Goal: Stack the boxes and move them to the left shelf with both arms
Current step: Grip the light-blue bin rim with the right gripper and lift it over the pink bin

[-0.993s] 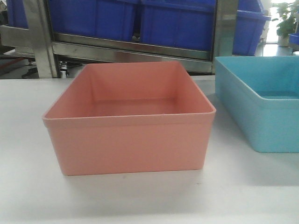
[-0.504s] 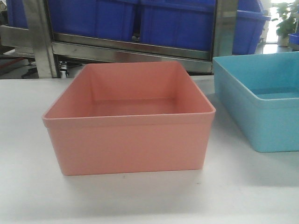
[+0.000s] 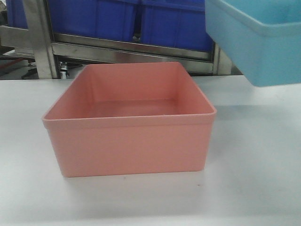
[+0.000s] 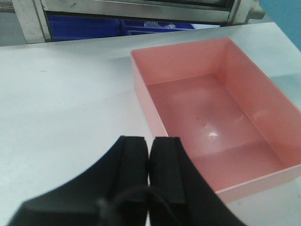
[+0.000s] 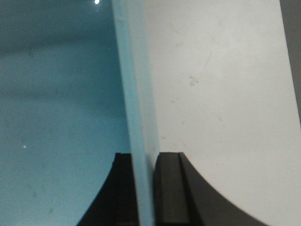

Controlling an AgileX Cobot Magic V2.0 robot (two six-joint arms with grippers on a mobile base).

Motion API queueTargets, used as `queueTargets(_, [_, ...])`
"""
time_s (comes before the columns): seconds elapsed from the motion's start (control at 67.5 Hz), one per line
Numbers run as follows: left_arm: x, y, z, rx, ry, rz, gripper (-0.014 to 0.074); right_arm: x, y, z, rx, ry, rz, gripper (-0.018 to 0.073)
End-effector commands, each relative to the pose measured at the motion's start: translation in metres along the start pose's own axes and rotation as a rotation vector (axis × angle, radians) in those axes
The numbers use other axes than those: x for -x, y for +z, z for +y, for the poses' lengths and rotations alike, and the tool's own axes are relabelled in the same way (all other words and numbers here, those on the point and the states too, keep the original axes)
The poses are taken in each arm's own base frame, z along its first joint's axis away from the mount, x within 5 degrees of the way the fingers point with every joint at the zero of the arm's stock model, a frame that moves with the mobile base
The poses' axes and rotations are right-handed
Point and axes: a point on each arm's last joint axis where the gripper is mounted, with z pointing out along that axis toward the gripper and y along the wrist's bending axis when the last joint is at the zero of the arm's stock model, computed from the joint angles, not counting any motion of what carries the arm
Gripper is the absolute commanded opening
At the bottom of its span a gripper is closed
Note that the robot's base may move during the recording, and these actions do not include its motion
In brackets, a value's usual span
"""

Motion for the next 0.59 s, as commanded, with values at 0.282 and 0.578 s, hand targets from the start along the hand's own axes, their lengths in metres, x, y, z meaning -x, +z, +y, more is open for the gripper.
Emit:
queueTargets(0.282, [0.015,-0.005,-0.001,-0.009,-0.009,-0.101,-0.0007,0.011,-0.092,0.089,0.251,0.141,-0.157,0.0056])
queueTargets(0.578, [0.015,-0.005,-0.001,-0.009,-0.009,-0.101,-0.0007,-0.005,-0.088,0.172,0.401,0.140,-0.043,0.0056])
